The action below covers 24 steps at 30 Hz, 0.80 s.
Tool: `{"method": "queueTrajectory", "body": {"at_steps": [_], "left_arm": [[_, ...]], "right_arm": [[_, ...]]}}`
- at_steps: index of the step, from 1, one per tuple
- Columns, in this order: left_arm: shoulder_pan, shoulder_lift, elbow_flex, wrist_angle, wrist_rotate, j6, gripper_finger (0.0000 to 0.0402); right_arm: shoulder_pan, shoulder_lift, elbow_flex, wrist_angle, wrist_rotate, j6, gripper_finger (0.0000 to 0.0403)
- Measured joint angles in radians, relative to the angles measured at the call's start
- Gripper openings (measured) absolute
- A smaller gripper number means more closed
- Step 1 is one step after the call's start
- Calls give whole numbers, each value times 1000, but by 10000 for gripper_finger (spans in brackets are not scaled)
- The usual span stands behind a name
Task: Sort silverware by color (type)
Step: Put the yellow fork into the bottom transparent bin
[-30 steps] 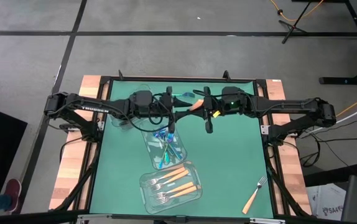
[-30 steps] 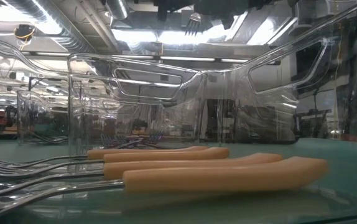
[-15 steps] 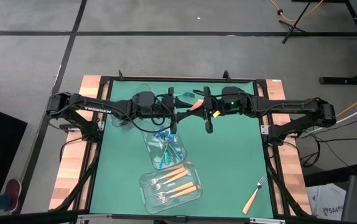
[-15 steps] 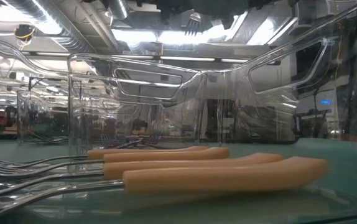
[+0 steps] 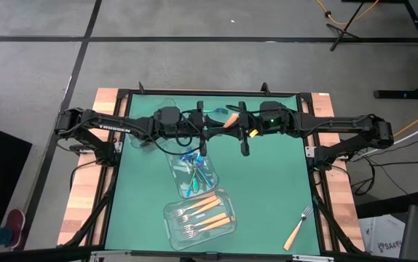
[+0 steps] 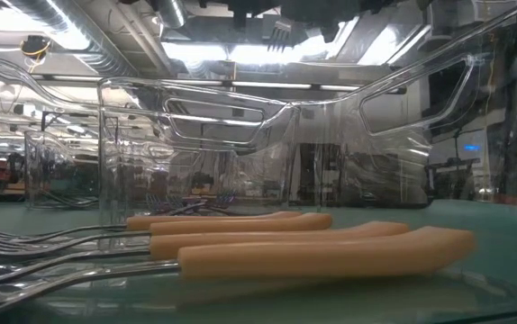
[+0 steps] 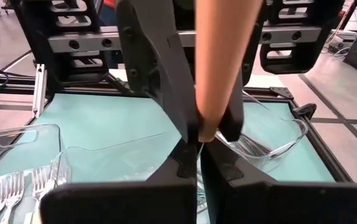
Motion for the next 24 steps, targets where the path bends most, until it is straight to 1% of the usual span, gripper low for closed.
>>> {"method": "queueTrajectory", "body": {"at_steps": [2, 10, 13, 15, 21, 24], "left_arm": [[0, 0, 0, -2, 0, 1, 26], [0, 0, 0, -1, 0, 0, 30], [0, 0, 0, -1, 0, -1, 28], [0, 0, 0, 0, 0, -3, 27], [-12, 0, 0, -5, -1, -12, 28], [-28, 0, 0, -12, -2, -13, 27]], "right_arm": [[0, 0, 0, -1, -1, 0, 0], [0, 0, 0, 0, 0, 0, 0], [0, 0, 0, 0, 0, -1, 6], [0, 0, 0, 0, 1, -1, 18], [0, 0, 0, -3, 1, 15, 72], [0, -8, 0, -33, -2, 24, 89]]}}
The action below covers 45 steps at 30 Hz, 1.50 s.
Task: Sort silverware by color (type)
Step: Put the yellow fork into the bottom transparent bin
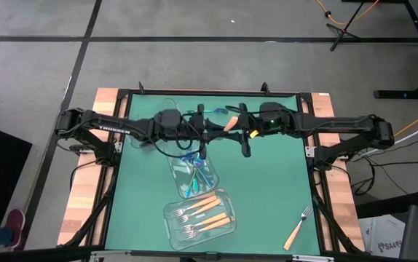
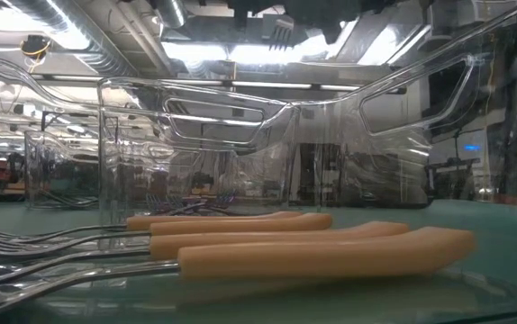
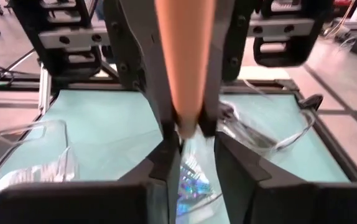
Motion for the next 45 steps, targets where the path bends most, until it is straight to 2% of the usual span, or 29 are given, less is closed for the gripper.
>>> {"method": "queueTrajectory", "body": {"at_steps": [11, 18, 23, 36, 42, 45], "left_arm": [[-56, 0, 0, -60, 6, -135, 28], [-142, 0, 0, -62, 4, -388, 28], [-246, 0, 0, -63, -16, -540, 29], [-561, 33, 0, -112, -326, -730, 28], [-628, 125, 0, -123, -335, -758, 31], [-640, 172, 0, -127, -301, -758, 31]], "right_arm": [[-1, -136, 0, -355, 6, 2, 95], [0, -167, 0, -544, 4, 89, 95], [0, -156, 0, -579, 4, 122, 95], [0, -152, 0, -601, 4, 139, 95], [0, -152, 0, -607, 4, 178, 95], [0, -152, 0, -626, 4, 178, 95]]}}
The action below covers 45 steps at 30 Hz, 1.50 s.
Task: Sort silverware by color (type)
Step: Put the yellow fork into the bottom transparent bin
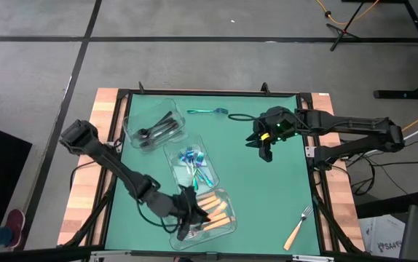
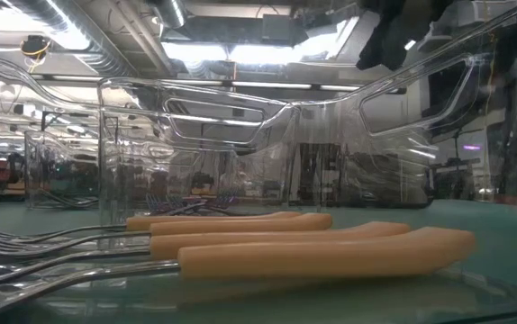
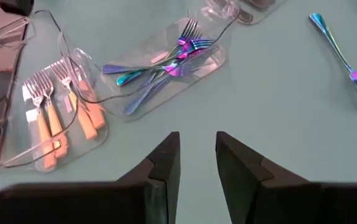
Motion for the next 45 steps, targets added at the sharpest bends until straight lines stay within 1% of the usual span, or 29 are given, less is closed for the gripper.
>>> {"method": "queueTrajectory", "body": {"at_steps": [4, 7, 9, 14, 25, 35, 45], "left_arm": [[0, 51, 0, 1, 70, -1, 30], [0, 78, 0, -12, 103, -2, 33], [0, 86, 0, -56, 106, -9, 33], [6, 89, 0, -182, 106, -84, 33], [41, 89, 0, -317, 116, -101, 34], [56, 90, 0, -385, 125, -102, 35], [56, 90, 0, -388, 122, -100, 35]], "right_arm": [[0, 0, 0, -10, 0, 0, 95], [0, 0, 0, -22, 0, 0, 95], [0, 0, 0, -23, 0, 0, 95], [0, 0, 0, -23, 0, 0, 95], [0, 0, 0, -23, 0, 0, 95], [0, 0, 0, -23, 0, 0, 95], [0, 0, 0, -23, 0, -1, 95]]}}
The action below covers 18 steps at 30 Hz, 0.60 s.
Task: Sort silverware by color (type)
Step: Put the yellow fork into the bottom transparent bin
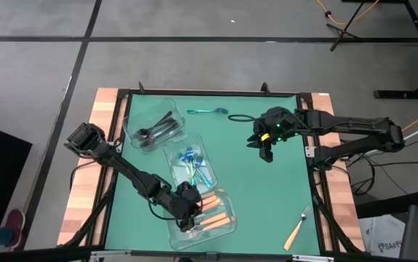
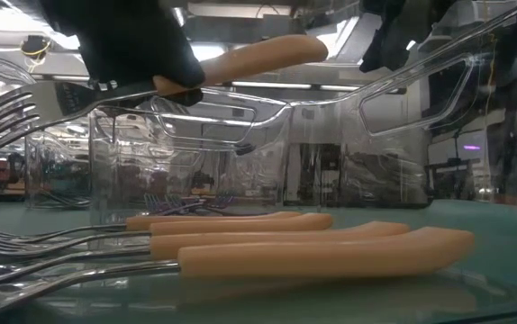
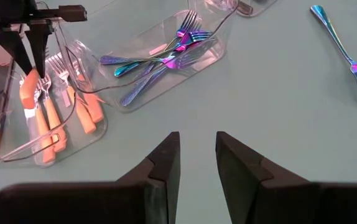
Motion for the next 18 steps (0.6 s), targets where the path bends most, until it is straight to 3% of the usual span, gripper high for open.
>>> {"method": "queueTrajectory", "body": {"at_steps": [18], "left_arm": [[0, 0, 0, -1, -7, 0, 89]], "right_arm": [[0, 0, 0, 0, 0, 0, 95]]}}
